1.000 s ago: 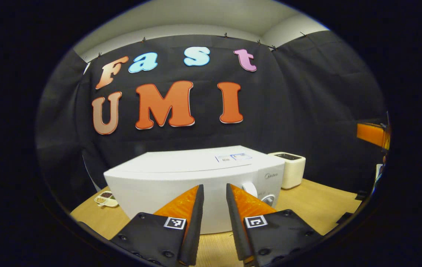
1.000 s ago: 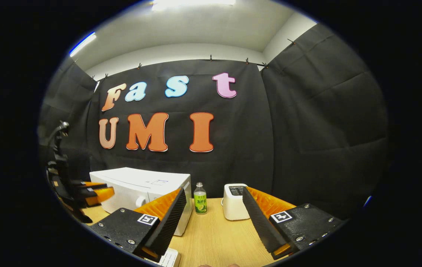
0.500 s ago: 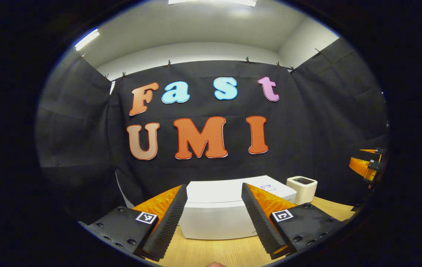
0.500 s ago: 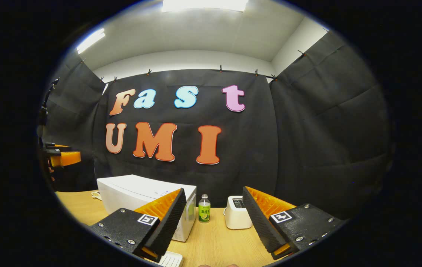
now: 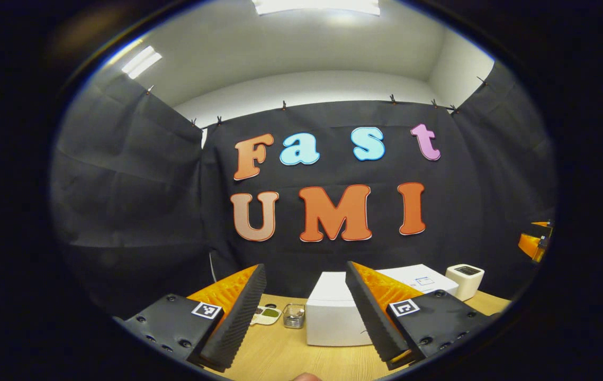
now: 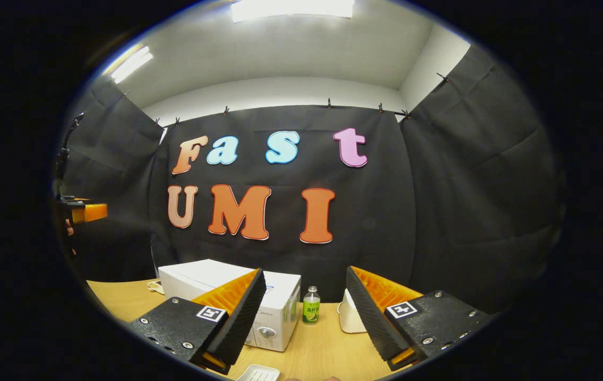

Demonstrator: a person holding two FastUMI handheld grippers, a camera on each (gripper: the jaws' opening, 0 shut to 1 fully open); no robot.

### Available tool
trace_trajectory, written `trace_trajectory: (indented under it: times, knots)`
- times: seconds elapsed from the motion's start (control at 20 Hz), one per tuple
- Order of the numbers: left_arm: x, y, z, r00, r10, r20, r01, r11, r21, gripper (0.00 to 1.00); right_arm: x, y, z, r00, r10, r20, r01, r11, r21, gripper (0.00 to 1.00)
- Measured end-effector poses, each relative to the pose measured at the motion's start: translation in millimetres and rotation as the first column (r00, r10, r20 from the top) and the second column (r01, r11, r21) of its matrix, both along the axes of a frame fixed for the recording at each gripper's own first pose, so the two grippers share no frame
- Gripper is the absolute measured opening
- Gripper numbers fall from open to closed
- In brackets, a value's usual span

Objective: Open the microwave oven with the left hand, put the food in, and close the microwave oven.

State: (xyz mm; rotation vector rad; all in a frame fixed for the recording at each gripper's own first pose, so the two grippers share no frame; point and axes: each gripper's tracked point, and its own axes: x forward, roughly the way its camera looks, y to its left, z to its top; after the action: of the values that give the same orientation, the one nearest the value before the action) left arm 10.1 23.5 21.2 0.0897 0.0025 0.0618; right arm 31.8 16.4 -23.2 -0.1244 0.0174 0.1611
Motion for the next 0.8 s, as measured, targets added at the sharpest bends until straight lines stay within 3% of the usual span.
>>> trace_trajectory:
  times: [0.1,0.2,0.25,0.3,0.8]
  knots:
    - [-1,-3,-2,1.000,-0.007,-0.002,0.007,1.000,-0.001,0.94,0,-2,3,1.000,-0.001,0.007,0.001,1.000,0.002,0.95]
    - [-2,-6,-3,1.000,-0.015,-0.003,0.015,1.000,0.005,0.94,1,-4,6,1.000,0.002,0.017,-0.002,1.000,0.007,0.95]
    - [-2,-6,-3,1.000,-0.017,0.001,0.017,1.000,0.010,0.98,1,-6,9,1.000,0.002,0.022,-0.002,1.000,0.009,0.95]
    - [-2,-7,-2,1.000,-0.018,0.003,0.018,1.000,0.011,0.94,1,-8,11,1.000,0.000,0.028,-0.001,1.000,0.009,0.95]
    - [-13,-18,21,0.996,-0.044,0.080,0.042,0.998,0.037,0.94,-4,-6,24,0.998,0.012,0.067,-0.012,1.000,0.001,0.95]
